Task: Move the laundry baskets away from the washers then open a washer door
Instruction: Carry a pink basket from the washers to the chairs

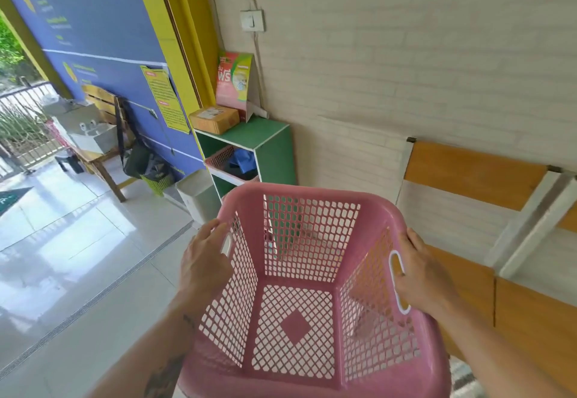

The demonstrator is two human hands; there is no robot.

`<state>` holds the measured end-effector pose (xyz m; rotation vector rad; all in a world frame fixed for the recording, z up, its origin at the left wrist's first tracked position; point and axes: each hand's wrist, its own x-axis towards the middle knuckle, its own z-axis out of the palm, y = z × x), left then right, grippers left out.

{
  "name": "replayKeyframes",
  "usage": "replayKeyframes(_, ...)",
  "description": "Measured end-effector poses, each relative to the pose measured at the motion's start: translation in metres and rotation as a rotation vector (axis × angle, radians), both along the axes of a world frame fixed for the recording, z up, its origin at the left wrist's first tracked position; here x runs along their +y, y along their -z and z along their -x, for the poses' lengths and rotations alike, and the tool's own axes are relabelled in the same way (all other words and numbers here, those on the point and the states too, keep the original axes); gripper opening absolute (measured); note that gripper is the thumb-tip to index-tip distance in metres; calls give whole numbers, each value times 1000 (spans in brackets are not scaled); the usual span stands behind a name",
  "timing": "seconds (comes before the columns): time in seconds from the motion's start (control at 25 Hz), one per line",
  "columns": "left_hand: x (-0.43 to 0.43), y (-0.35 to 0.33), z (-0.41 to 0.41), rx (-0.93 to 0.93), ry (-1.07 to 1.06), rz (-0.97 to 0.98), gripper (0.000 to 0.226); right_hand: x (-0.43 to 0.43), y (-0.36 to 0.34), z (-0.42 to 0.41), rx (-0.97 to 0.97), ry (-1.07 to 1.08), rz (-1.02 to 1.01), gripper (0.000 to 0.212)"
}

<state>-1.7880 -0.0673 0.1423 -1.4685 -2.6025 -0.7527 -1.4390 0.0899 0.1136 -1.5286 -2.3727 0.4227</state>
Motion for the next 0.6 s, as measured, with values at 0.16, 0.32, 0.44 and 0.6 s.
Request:
replayKeyframes(0.16,67,9,47,-17,32,13,68,57,8,46,-10,25,49,87)
replayKeyframes(0.32,144,47,100,-61,110,60,70,102,32,89,-38,118,95,89)
replayKeyframes(0.44,213,87,142,-98,244,121,75,128,64,121,-74,218,127,93)
replayKeyframes(0.6,284,152,189,-106,414,248,84,146,105,161,-146,373,176,96)
